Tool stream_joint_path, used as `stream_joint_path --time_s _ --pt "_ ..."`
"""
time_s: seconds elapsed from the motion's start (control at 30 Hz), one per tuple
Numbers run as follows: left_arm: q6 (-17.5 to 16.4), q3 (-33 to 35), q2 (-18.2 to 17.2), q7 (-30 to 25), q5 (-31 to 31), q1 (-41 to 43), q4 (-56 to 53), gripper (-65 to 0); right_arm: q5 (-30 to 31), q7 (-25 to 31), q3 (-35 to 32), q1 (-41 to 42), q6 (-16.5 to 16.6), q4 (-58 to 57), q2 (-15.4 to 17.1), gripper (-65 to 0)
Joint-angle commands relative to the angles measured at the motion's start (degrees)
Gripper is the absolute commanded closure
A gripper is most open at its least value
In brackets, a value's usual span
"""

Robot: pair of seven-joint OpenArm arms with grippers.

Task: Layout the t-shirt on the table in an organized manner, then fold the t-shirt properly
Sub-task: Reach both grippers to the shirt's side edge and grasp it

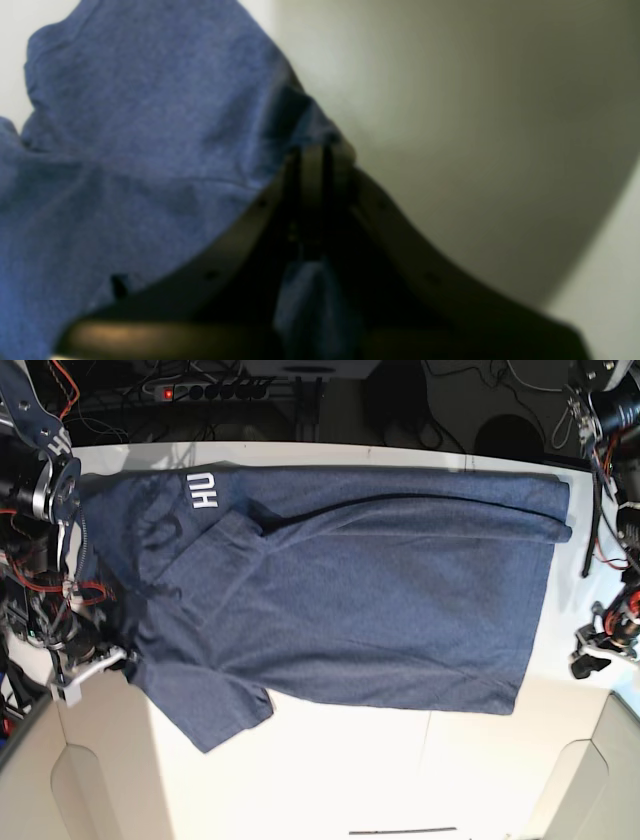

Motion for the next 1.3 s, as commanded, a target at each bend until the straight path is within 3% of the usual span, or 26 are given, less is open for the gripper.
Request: stream_joint_path --time_s 0.0,0.17,0.27,0.43,0.63,0.93,1.07,1.27 --pt "-0.4 -0.1 -1.1 -1.6 -2.4 -3.4 -3.4 -22.8 0.4 1.0 0.1 1.8 0.3 0.9 0.8 0.0" --pt "-0.4 -0.1 -1.0 -4.2 -3.8 -12.3 -22.0 -22.8 0.5 1.0 0.1 1.0 0.3 0.9 0.8 0.0" --pt "-0.4 -0.1 -1.0 -7.4 -0.3 -14.6 -26.3 -22.8 0.4 1.0 0.1 0.4 0.5 1.0 0.8 0.0" --pt "-0.3 -0.1 -0.9 -10.0 6.0 -14.7 -26.4 -22.3 0.5 1.0 0.1 -0.7 0.5 1.2 0.8 0.0" --pt "-0.3 2.8 0.4 -9.3 6.6 -14.6 -26.7 -22.3 0.9 1.0 0.1 -0.7 0.5 1.5 0.8 0.0" --pt "-0.3 6.4 3.7 -13.6 8.5 -14.7 -26.7 -22.3 1.1 1.0 0.1 -0.7 0.5 1.6 0.8 0.0" --pt "-0.3 6.4 3.5 -15.3 8.5 -14.8 -26.7 -17.6 1.1 1.0 0.1 -0.7 0.5 1.6 0.8 0.0" --pt "-0.3 6.4 2.4 -16.9 14.4 -15.4 -26.7 -18.6 1.6 1.0 0.1 -0.7 0.5 1.6 0.8 0.0"
